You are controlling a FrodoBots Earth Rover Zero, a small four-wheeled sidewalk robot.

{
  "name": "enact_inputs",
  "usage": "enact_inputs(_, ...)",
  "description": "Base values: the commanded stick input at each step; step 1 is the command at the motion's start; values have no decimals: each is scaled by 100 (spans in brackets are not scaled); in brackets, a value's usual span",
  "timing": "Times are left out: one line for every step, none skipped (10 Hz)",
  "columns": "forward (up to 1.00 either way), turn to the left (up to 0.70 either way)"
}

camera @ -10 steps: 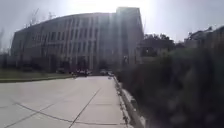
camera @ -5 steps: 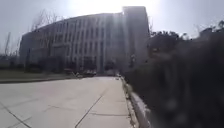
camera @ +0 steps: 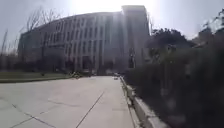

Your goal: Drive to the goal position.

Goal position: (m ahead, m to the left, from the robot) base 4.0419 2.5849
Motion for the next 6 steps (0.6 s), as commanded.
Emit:
enact_inputs(100,-10)
enact_inputs(100,-27)
enact_inputs(100,-40)
enact_inputs(100,-40)
enact_inputs(100,-3)
enact_inputs(100,0)
